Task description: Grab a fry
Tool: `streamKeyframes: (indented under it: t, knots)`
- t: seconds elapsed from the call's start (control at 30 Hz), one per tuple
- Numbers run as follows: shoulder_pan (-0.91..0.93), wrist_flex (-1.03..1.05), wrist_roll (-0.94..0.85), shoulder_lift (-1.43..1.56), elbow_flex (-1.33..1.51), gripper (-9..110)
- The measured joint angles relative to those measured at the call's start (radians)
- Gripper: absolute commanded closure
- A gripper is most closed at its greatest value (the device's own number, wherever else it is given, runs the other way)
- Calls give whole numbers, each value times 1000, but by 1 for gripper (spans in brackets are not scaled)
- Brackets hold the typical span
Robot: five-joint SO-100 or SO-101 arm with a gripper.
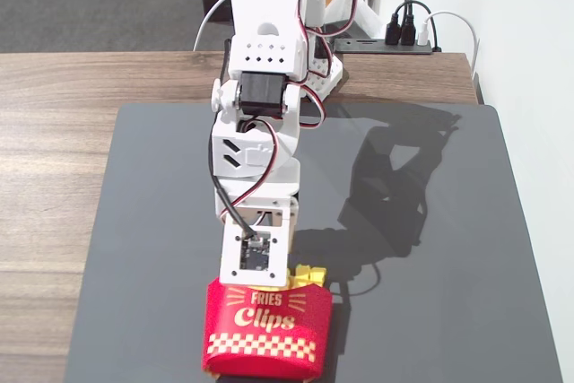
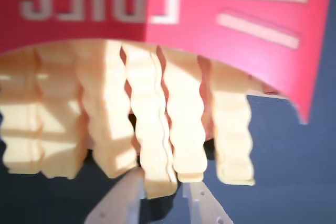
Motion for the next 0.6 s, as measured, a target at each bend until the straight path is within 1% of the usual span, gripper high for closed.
streamKeyframes:
  t: [0.07, 0.6]
  knots:
    - [0, 0, 2, 0, 0, 97]
    - [-15, 35, 23, 29, 23, 97]
